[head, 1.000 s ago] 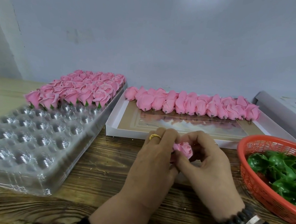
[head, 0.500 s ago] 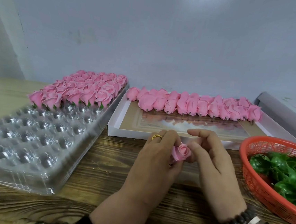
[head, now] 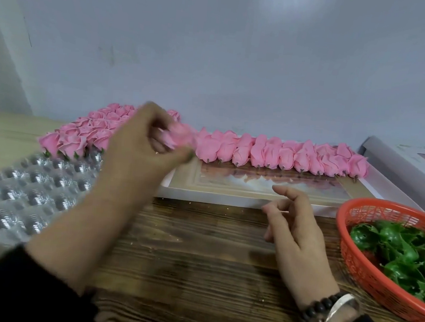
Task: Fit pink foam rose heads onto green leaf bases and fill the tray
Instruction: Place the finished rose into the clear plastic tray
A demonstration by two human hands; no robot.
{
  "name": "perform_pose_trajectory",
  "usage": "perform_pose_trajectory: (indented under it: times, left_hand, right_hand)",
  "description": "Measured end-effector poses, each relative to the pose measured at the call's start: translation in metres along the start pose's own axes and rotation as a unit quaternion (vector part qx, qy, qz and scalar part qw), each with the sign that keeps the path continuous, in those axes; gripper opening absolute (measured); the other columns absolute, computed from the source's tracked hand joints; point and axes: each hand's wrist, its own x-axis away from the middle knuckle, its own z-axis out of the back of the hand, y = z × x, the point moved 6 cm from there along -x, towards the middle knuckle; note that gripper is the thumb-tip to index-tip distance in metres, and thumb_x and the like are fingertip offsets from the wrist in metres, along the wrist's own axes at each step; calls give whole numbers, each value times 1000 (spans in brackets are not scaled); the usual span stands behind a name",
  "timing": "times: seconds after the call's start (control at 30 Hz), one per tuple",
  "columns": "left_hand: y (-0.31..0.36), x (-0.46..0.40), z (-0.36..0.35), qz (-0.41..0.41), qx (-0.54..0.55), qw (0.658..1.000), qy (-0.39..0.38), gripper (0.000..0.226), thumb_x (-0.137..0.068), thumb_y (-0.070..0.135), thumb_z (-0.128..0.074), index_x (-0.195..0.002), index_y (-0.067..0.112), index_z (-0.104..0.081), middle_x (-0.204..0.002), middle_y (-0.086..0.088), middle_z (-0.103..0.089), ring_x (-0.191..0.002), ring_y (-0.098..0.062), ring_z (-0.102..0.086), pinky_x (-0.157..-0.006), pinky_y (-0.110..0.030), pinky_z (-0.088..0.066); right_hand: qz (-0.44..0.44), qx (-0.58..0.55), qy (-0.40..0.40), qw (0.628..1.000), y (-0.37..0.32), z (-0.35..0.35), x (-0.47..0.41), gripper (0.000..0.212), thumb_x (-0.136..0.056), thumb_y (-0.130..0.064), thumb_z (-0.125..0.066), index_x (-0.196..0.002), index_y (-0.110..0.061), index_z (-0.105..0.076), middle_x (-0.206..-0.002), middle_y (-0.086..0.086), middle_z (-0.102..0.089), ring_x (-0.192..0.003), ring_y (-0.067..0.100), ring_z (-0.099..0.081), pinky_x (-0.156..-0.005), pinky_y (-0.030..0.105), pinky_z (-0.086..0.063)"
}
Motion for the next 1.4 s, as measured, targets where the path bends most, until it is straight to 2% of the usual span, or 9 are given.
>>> perform_pose_trajectory:
  times: [0.1,0.17,0.27,0.37,0.5,0.83,0.97,1.1,1.4]
  left_hand:
    - [-33,-38,44,58,-57,995,50,37,-67,7,-79,-74,27,-48,-68,7,-51,-54,-5,-45,-52,-16,-40]
    - [-59,-51,65,97,-112,987,61,33,-67,7,-78,-83,19,-52,-71,1,-52,-61,-18,-47,-57,-28,-41]
    - [-96,-55,79,148,-169,973,52,35,-70,8,-76,-95,10,-53,-87,-16,-58,-73,-30,-55,-69,-41,-49]
    - [-119,-55,80,164,-207,963,43,31,-71,3,-74,-95,5,-53,-92,-24,-60,-82,-38,-60,-77,-52,-51]
    - [-135,-57,77,163,-231,958,46,28,-72,4,-73,-90,5,-53,-86,-25,-62,-80,-39,-61,-78,-50,-50]
    - [-163,-54,68,183,-259,948,34,33,-68,0,-75,-88,5,-49,-80,-20,-53,-77,-35,-52,-74,-46,-46]
    - [-173,-51,69,207,-255,944,36,35,-69,2,-75,-91,5,-49,-82,-20,-52,-83,-41,-57,-76,-53,-50]
    - [-176,-53,67,202,-267,941,41,31,-71,2,-74,-89,3,-48,-82,-23,-53,-85,-44,-57,-76,-55,-49]
    - [-179,-56,64,195,-290,937,21,30,-71,-1,-73,-81,4,-45,-67,-15,-46,-74,-36,-51,-70,-45,-45]
  right_hand:
    - [1,-2,-7,1000,-1,-3,-1,22,-86,-24,-51,-105,-34,-49,-79,-11,-55,-63,12,-52,-67,33,-47]
    - [1,1,-7,1000,0,-4,-1,24,-87,-18,-53,-106,-32,-50,-80,-13,-55,-62,13,-52,-65,33,-47]
    - [-6,-4,-8,1000,3,-4,-2,26,-87,-13,-54,-107,-29,-50,-82,-12,-55,-61,14,-51,-64,34,-47]
    - [-13,-9,-7,1000,5,-3,-3,28,-86,-7,-56,-105,-27,-52,-81,-7,-56,-61,16,-50,-63,36,-46]
    - [-19,2,-13,1000,7,-3,-3,32,-84,-5,-57,-101,-30,-53,-84,-7,-56,-63,17,-51,-64,39,-48]
    - [-34,20,-35,999,13,-5,-3,33,-83,-7,-57,-98,-37,-54,-89,-14,-55,-59,7,-47,-59,21,-41]
    - [-34,26,-40,998,12,-5,-3,34,-83,-6,-57,-97,-36,-54,-88,-15,-55,-58,5,-46,-56,12,-37]
    - [-34,31,-43,998,12,-6,-3,33,-83,-5,-57,-97,-36,-54,-86,-15,-55,-58,4,-46,-56,11,-37]
    - [-37,28,-42,998,14,-7,-5,36,-83,-5,-57,-97,-37,-54,-89,-13,-56,-57,4,-46,-56,12,-36]
